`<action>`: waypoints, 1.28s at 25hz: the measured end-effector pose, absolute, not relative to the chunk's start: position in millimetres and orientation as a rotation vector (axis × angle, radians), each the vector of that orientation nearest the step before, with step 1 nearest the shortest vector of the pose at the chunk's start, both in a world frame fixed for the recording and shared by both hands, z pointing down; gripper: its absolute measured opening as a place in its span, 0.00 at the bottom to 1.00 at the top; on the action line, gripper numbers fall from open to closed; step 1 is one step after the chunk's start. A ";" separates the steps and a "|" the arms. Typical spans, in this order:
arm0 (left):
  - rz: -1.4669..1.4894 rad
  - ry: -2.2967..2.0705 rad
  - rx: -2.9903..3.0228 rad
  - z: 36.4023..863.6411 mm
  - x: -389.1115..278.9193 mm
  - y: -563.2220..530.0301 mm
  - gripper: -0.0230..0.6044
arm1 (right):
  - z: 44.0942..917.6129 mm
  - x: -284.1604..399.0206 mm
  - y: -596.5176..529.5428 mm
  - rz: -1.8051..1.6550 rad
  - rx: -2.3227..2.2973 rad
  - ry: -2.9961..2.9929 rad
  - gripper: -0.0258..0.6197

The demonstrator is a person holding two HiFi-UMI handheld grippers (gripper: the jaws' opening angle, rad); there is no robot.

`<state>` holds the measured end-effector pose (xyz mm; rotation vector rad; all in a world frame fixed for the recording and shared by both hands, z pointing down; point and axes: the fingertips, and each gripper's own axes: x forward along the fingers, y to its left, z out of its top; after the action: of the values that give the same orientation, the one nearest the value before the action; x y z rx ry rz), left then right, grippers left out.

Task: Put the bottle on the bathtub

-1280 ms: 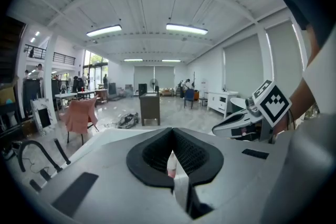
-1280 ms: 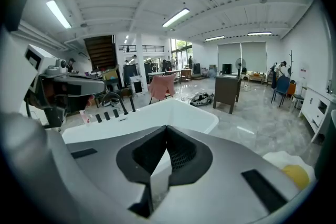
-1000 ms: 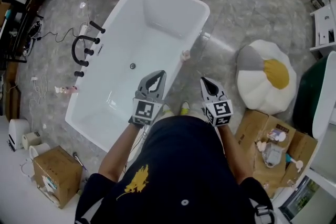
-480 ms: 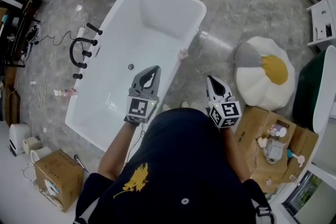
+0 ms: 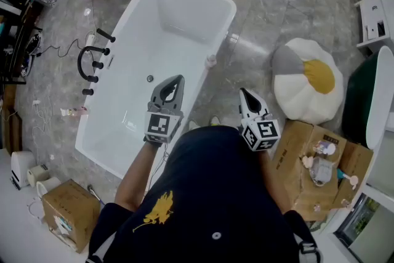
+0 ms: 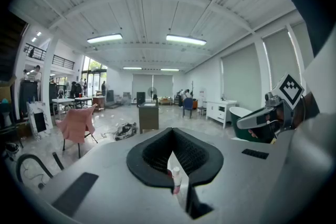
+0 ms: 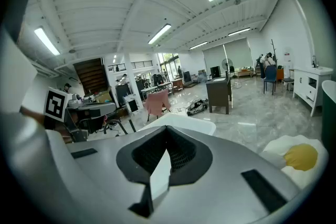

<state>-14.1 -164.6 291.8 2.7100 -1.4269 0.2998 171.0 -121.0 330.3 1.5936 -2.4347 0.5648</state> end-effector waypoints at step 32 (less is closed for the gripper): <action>0.307 -1.398 2.708 296.2 -16.5 -146.4 0.07 | 338.5 169.5 -101.0 0.610 1.600 -2.411 0.04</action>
<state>-16.5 -146.4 296.2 2.7083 -1.3983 0.3071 169.5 -101.0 338.5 1.6003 -2.4114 0.6099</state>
